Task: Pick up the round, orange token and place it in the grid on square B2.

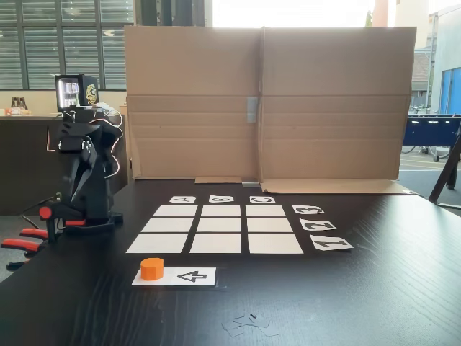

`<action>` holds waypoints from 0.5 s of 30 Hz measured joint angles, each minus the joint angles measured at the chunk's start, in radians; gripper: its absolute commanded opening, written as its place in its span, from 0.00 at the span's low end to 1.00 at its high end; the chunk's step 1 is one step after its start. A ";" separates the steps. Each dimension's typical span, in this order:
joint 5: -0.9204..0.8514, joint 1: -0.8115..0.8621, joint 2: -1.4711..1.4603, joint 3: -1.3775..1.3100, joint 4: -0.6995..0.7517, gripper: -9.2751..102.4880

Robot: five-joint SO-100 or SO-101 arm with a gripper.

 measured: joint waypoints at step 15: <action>-0.072 -0.003 -0.568 -0.657 0.331 0.79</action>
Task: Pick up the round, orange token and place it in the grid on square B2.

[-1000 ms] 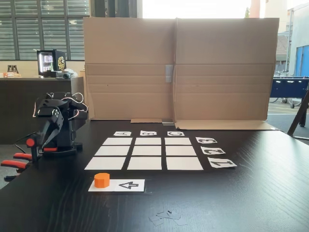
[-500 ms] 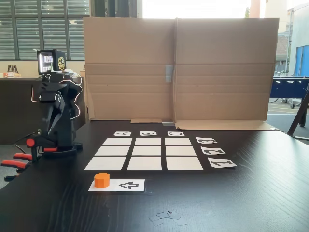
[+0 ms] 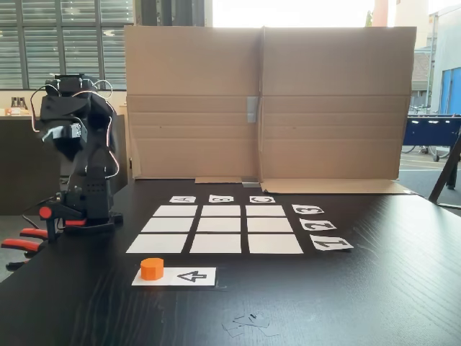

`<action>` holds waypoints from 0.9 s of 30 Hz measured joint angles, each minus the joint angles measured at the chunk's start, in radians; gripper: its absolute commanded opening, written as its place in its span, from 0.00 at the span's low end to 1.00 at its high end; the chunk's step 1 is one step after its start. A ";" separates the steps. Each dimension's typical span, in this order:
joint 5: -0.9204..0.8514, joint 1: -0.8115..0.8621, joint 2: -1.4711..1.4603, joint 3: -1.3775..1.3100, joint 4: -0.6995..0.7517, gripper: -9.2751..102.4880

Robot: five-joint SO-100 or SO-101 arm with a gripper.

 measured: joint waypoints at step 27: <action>-0.394 -0.233 -0.629 -0.434 0.057 0.88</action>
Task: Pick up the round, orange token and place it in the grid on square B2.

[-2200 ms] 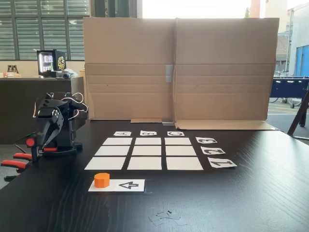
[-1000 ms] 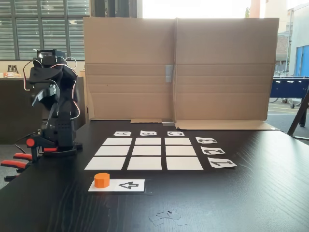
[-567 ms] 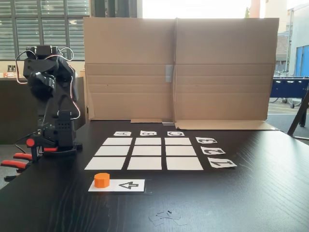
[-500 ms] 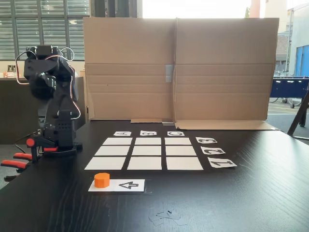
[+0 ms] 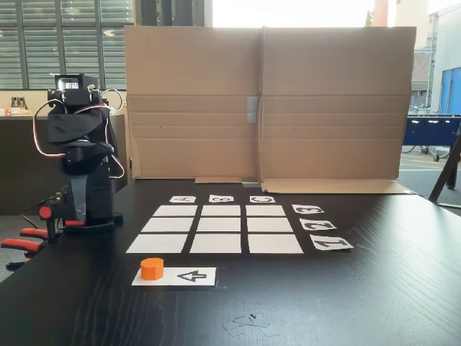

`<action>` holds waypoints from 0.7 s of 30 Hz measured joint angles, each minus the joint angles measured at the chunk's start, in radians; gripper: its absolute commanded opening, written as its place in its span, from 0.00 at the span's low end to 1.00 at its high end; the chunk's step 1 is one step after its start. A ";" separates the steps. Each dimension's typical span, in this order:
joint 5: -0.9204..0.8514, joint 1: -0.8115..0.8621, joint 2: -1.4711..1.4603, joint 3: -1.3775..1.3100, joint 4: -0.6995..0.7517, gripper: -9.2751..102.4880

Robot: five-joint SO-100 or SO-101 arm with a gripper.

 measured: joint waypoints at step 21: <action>0.072 -0.204 -0.012 0.176 0.000 0.90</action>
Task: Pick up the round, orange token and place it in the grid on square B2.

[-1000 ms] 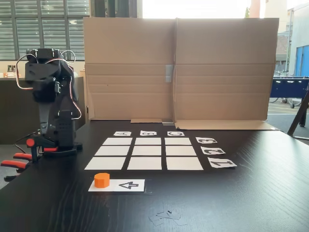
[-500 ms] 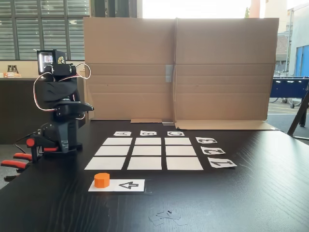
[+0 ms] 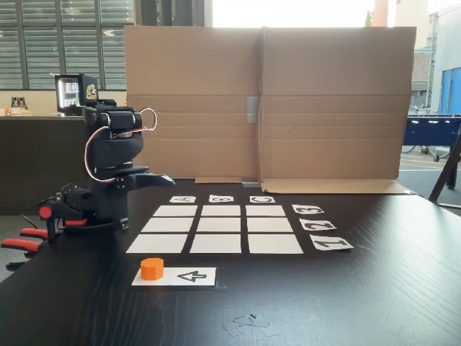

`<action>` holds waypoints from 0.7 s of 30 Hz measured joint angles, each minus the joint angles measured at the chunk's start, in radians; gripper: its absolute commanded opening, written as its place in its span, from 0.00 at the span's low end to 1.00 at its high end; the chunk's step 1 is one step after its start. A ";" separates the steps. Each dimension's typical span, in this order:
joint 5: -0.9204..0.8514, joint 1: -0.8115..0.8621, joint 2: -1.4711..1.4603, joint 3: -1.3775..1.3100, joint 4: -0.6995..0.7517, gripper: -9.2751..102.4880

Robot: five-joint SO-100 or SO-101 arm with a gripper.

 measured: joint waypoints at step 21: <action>0.029 -0.012 -0.242 -0.172 -0.017 0.89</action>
